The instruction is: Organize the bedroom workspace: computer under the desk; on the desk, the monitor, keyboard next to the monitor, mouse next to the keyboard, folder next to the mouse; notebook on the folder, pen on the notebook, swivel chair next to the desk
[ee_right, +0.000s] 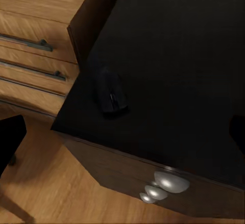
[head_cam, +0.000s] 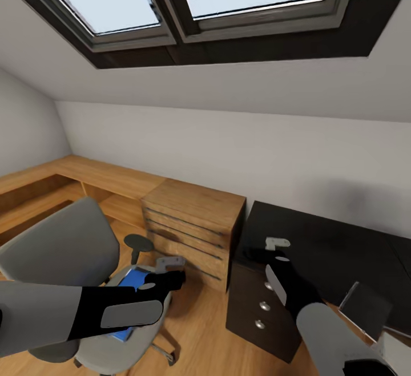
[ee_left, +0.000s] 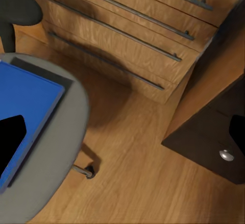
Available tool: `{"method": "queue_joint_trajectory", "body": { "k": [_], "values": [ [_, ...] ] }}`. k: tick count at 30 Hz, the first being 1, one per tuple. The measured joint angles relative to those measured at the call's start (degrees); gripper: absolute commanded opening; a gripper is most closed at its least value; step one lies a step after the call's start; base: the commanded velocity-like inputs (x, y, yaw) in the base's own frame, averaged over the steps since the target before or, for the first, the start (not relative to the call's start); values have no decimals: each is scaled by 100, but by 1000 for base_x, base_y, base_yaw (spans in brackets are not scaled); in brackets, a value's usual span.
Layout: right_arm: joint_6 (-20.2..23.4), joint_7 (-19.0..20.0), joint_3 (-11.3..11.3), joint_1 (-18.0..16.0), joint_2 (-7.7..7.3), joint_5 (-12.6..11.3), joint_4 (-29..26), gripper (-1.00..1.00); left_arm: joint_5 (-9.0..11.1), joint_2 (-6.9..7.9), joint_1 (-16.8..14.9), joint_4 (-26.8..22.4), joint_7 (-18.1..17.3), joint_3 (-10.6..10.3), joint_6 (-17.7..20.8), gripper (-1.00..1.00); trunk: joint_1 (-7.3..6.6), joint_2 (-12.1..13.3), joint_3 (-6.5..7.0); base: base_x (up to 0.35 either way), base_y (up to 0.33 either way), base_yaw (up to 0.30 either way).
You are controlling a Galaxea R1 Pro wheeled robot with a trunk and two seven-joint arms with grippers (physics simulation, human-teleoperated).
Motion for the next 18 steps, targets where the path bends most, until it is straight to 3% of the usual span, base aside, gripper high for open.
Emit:
{"method": "queue_joint_trajectory", "body": {
  "k": [11, 18],
  "values": [
    [-32, 16, 11, 0, -10, 27, 94, 100, -2, -7, 1, -26, 0, -2, -4, 100, 0, 0, 0, 327, 0, 0],
    [-87, 15, 22, 0, -9, 34, 559, 100, -2, -4, -2, -96, -1, -3, -8, 100, 0, 0, 0, 327, 0, 0]
  ]
}}
